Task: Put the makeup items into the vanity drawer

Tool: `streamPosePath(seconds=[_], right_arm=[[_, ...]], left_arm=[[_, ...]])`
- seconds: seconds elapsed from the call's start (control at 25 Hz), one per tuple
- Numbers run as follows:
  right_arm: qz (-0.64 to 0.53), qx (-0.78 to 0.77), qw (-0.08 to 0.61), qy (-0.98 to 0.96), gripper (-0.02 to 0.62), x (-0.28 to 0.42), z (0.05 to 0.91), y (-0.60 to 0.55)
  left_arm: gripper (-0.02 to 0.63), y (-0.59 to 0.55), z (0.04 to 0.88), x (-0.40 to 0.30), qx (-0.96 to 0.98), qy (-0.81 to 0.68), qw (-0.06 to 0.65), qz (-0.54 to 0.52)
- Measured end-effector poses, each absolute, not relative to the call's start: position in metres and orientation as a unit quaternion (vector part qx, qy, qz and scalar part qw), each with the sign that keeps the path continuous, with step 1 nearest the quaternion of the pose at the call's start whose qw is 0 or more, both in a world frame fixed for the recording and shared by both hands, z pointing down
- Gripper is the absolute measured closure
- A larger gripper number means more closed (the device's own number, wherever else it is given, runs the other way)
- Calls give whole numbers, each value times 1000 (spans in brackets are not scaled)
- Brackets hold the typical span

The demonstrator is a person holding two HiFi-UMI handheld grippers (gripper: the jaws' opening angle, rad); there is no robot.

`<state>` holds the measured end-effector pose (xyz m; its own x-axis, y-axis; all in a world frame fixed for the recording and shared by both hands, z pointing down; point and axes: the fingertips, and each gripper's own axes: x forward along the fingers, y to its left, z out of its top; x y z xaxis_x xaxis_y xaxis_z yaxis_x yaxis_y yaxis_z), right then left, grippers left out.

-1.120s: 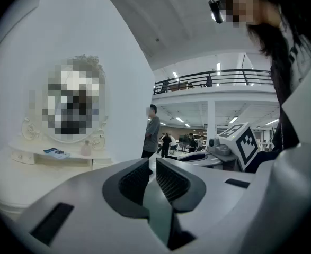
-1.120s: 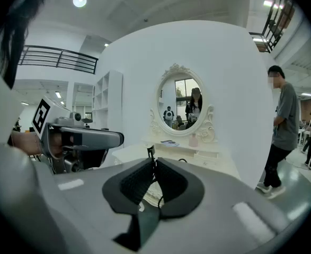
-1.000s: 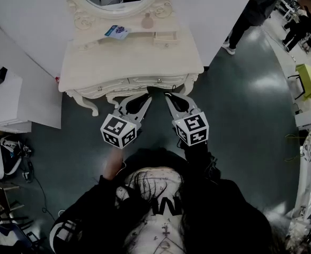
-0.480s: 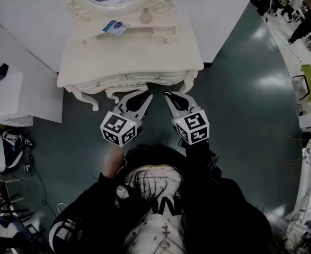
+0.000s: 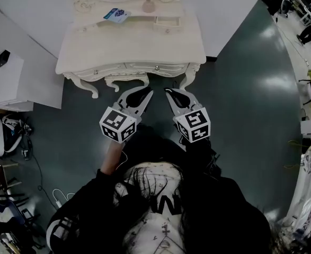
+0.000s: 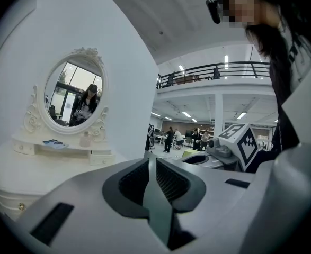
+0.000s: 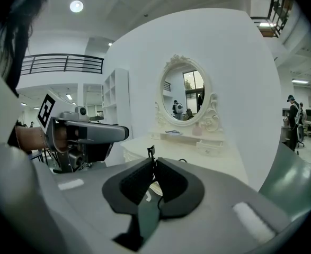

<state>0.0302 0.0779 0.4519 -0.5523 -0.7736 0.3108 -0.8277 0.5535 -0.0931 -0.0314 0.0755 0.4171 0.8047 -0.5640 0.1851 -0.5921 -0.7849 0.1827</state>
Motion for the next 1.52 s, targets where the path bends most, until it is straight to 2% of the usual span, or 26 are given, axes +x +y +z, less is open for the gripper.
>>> streamPosePath(seconds=[0.44, 1.52], right_arm=[[133, 452, 113, -875, 561, 32, 465, 43], [151, 501, 154, -838, 561, 37, 471, -176]], left_arm=[[565, 43, 430, -29, 941, -306, 120, 85], [565, -186, 447, -34, 956, -235, 148, 96]])
